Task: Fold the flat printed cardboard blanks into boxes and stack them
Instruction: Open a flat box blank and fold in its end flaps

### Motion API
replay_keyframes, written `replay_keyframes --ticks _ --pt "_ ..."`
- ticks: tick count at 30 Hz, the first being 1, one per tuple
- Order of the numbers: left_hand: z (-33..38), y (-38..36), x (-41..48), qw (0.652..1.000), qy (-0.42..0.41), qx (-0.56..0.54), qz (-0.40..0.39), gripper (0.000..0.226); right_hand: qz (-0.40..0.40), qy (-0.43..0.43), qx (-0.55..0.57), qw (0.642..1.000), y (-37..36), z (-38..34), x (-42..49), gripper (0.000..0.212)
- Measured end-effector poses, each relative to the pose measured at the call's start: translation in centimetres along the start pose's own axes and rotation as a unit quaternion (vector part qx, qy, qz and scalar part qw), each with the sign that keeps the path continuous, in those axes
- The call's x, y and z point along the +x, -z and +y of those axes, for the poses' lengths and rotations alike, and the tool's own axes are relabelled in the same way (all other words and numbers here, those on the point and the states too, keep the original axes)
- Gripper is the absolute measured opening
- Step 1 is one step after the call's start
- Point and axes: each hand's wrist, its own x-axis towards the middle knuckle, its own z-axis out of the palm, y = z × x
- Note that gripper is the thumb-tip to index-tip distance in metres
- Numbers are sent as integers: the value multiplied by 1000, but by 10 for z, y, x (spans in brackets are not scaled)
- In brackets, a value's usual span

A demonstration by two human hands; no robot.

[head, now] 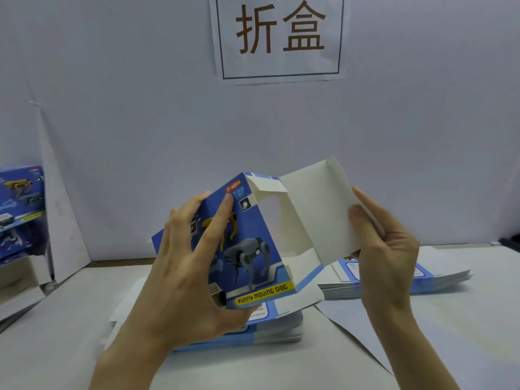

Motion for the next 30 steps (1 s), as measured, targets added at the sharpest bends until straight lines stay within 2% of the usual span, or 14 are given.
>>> replay_keyframes --ticks 2,5,8,11,14,16,18,20,25,30 --pt "0 -1 0 1000 -1 19 -5 123 -28 -70 75 994 2 -5 5 19" --pt "0 -2 0 998 -9 57 -11 124 -85 -164 181 966 6 -11 13 31" --pt "3 -5 2 998 -14 61 -16 123 -118 -225 204 945 8 -13 16 28" --pt "2 -6 2 997 -20 71 -19 122 -150 -286 264 909 10 -13 18 39" --pt "2 -5 2 998 -17 64 -21 124 -197 -307 291 885 13 -14 19 35" --pt "3 -4 2 998 -17 55 -17 122 -203 -295 251 899 12 -13 19 30" --pt "5 -3 3 999 -18 42 -15 123 -167 -275 173 931 10 -11 19 24" --pt "6 -3 3 999 -22 41 -17 127 -133 -264 126 947 10 -11 18 20" --pt "5 -6 2 998 -17 51 -28 133 -127 -259 137 948 10 -20 17 23" --pt "5 -4 1 998 0 43 -34 133 -89 -234 65 966 12 -17 14 19"
